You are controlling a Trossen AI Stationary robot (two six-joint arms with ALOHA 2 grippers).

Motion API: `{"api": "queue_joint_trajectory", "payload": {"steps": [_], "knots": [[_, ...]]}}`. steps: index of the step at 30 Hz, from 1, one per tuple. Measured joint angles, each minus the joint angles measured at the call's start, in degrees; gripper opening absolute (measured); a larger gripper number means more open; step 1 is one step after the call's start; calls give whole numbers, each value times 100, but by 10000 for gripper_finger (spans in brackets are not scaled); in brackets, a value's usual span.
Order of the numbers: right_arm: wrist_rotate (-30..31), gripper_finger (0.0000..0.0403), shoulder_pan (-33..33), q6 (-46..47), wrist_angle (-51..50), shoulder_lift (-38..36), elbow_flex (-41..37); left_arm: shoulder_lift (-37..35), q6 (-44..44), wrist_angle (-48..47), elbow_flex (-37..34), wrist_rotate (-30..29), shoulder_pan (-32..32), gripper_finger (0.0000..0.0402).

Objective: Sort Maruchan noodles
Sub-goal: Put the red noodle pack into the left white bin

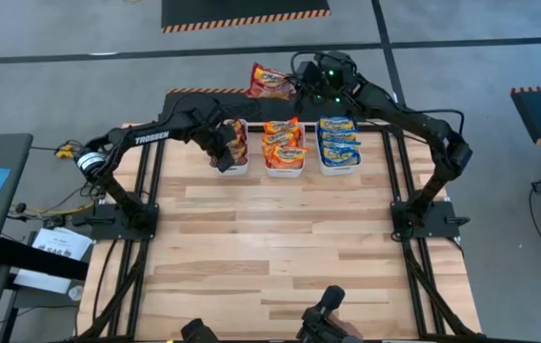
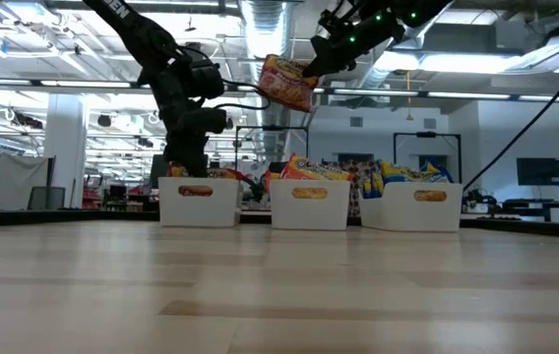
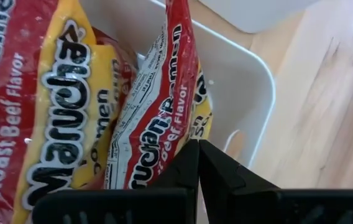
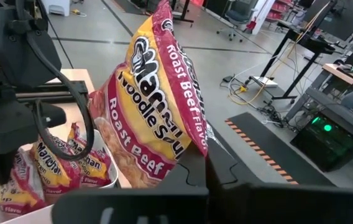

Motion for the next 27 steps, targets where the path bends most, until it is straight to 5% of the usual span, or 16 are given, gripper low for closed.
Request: {"api": "queue_joint_trajectory", "payload": {"steps": [18, 27], "knots": [[116, 0, 11, 57, -155, 2, 0, 647, 535, 485, 393, -1564, 109, 0], [118, 0, 11, 149, -221, 4, 0, 645, 661, 485, 437, -1349, 260, 0]]}}
